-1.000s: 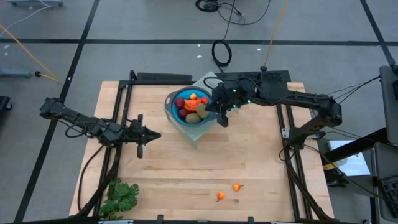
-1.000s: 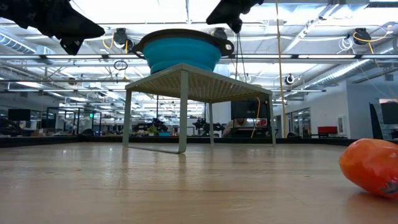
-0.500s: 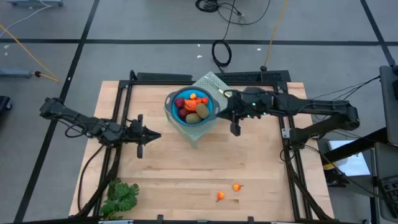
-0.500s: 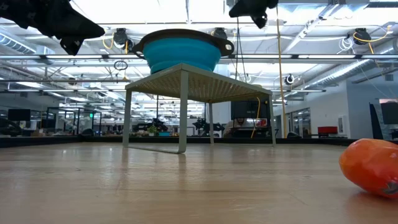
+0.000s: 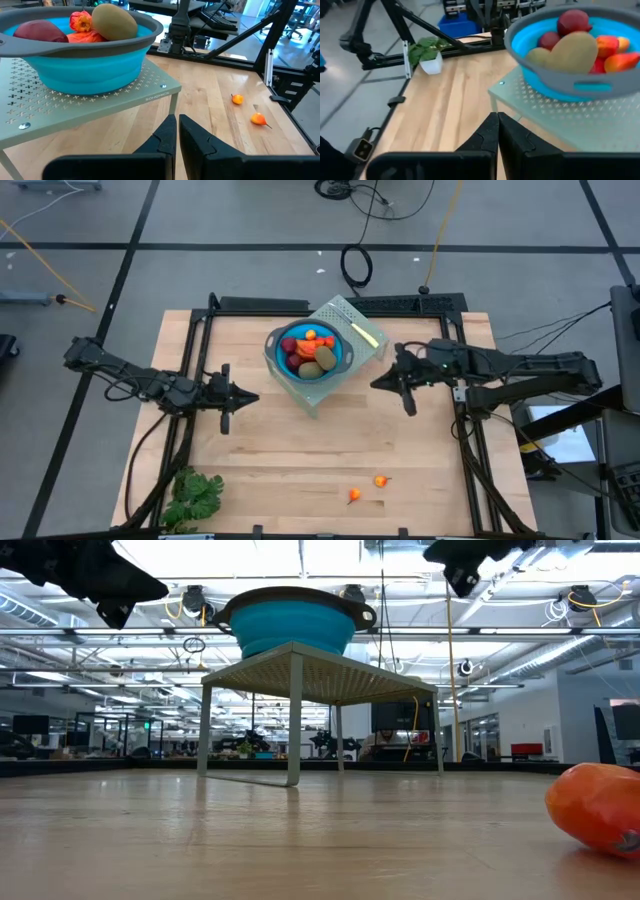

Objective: Pick & Place Fruit
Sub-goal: Put the peach into the collapsible colander on the shelf

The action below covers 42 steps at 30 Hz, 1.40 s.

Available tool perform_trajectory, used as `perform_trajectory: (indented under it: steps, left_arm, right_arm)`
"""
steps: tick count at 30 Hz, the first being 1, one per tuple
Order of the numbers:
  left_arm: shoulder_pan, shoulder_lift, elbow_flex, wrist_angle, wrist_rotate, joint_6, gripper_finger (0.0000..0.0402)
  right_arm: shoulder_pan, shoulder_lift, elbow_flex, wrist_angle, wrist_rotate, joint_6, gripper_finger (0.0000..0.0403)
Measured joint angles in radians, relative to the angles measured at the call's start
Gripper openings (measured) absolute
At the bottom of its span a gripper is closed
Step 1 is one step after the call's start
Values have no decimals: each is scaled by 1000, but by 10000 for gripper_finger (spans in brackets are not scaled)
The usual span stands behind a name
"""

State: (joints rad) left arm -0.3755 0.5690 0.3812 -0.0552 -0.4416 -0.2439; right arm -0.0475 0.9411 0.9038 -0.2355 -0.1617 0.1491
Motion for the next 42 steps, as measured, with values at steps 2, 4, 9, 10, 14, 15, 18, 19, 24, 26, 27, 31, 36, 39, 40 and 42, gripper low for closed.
perform_trajectory:
  steps: [2, 4, 9, 10, 14, 15, 18, 19, 24, 26, 27, 31, 36, 39, 40, 42]
  left_arm:
    - [0, 0, 0, 1, 0, 0, 19]
    - [0, 0, 0, 0, 0, -2, 19]
    - [0, 0, 0, 0, -3, -5, 19]
    - [0, 0, 0, 0, -3, -5, 19]
    - [0, 0, 0, 0, -4, -5, 19]
    - [0, 0, 0, 0, -4, -7, 19]
    - [0, 0, 0, 0, -4, -29, 19]
    - [0, 0, 0, 0, -4, -34, 19]
    - [0, 0, 0, 0, -4, -65, 19]
    - [0, 0, 0, 0, -4, -73, 19]
    - [0, 0, 0, 0, -4, -73, 19]
    - [0, 0, 0, 0, -4, -74, 19]
    - [0, 0, 0, 0, -4, -76, 19]
    - [0, 0, 0, 0, -5, -79, 19]
    - [0, 0, 0, 0, -5, -82, 19]
    - [0, 0, 0, 0, -5, -92, 19]
  right_arm:
    - [9, -41, -47, 19, -2, 20, 1]
    - [24, -78, -94, 50, -4, 30, 1]
    - [59, -152, -184, 94, -27, 30, 1]
    - [65, -163, -197, 97, -27, 30, 1]
    - [89, -202, -237, 99, -27, 27, 1]
    - [94, -211, -247, 99, -27, 27, 1]
    - [109, -233, -270, 99, -25, 27, 1]
    - [115, -239, -276, 101, -25, 27, 1]
    - [134, -271, -308, 105, -25, 23, 1]
    - [138, -286, -324, 106, -25, 23, 0]
    - [141, -293, -333, 106, -25, 23, 0]
    - [154, -314, -368, 169, -26, 23, 0]
    - [205, -302, -408, 297, -59, 6, 0]
    - [252, -274, -408, 340, -76, -38, 0]
    - [269, -263, -408, 358, -74, -51, 0]
    - [295, -237, -408, 390, -72, -61, 0]
